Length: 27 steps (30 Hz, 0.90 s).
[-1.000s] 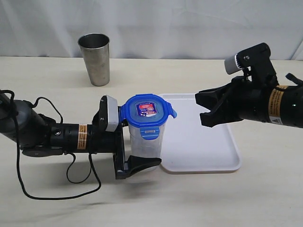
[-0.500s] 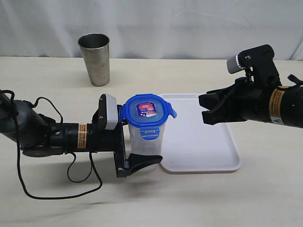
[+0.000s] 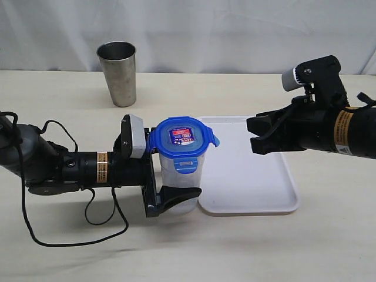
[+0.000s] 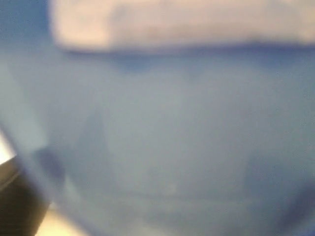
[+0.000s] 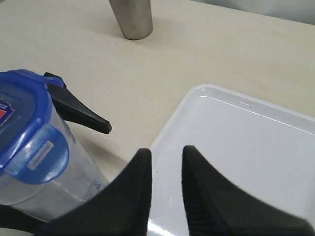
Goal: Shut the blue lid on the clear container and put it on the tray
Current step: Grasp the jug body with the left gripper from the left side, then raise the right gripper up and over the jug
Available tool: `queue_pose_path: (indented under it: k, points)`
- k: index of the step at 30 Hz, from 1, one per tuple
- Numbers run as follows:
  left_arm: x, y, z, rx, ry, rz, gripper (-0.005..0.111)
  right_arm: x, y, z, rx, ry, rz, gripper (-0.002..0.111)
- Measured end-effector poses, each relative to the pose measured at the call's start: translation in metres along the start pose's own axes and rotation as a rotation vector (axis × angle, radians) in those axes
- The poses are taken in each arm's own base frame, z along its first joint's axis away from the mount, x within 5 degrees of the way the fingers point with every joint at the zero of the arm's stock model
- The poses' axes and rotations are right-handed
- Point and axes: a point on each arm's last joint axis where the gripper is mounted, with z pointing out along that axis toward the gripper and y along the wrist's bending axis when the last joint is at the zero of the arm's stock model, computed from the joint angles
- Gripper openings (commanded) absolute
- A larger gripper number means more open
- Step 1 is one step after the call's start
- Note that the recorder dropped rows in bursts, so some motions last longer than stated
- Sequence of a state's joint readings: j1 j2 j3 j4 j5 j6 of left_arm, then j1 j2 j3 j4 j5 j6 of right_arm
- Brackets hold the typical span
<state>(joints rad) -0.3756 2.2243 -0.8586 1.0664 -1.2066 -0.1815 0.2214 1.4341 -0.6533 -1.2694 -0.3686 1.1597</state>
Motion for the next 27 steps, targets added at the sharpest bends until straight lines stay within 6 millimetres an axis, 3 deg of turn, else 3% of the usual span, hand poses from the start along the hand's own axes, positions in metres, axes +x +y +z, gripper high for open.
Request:
queue_pose_path:
  k: [4, 12, 17, 22, 27]
  points:
    - [0.0, -0.001, 0.001, 0.004, -0.003, -0.003, 0.045, 0.0, 0.0, 0.0, 0.0, 0.0, 0.0, 0.022]
    - [-0.001, -0.002, 0.001, 0.009, -0.007, -0.002, 0.001, 0.001, 0.0, 0.0, 0.0, 0.002, 0.016, 0.022]
    - [-0.001, 0.0, 0.002, -0.008, -0.009, -0.009, 0.0, -0.001, 0.004, 0.0, -0.04, -0.001, 0.046, 0.022]
    - [-0.001, 0.003, 0.002, -0.051, -0.004, -0.041, 0.0, -0.027, 0.007, -0.001, -0.099, -0.009, 0.089, 0.023]
    - [0.0, 0.005, 0.002, -0.065, 0.0, -0.048, 0.0, -0.067, 0.006, -0.006, -0.106, -0.056, 0.129, 0.048]
